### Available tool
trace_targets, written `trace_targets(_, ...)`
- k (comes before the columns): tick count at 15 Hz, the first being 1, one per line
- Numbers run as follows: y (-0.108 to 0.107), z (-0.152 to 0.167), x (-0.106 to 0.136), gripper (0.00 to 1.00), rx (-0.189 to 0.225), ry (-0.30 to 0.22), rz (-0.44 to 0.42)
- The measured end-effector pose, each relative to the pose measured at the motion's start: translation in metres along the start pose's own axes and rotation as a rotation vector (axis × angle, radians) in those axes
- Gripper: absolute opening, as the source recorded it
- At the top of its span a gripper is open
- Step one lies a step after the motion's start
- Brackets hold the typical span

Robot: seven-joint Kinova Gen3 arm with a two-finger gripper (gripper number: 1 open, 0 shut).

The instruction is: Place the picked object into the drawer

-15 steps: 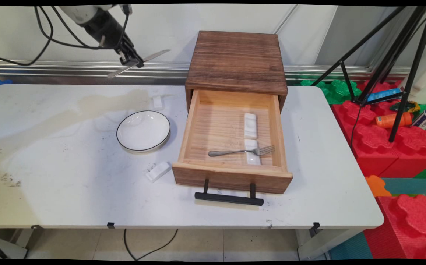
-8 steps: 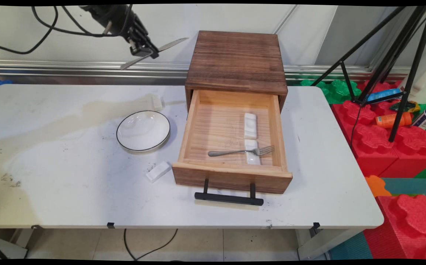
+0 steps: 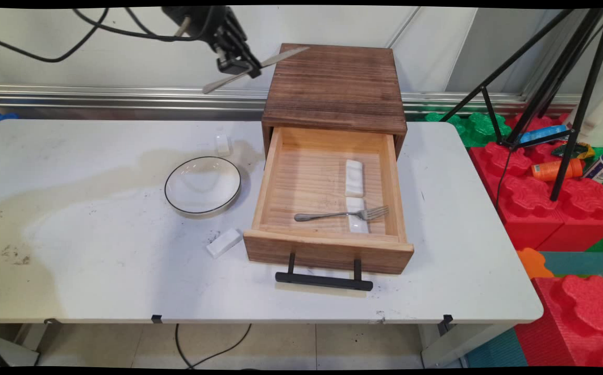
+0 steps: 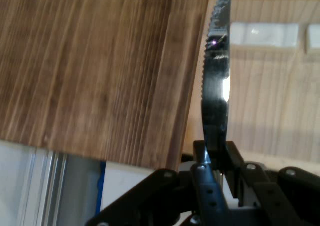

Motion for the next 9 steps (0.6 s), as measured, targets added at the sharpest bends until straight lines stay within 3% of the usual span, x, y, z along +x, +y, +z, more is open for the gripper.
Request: trace_targets(9, 0.021, 0.045, 0.064, 0.0, -0.053, 0.001, 0.01)
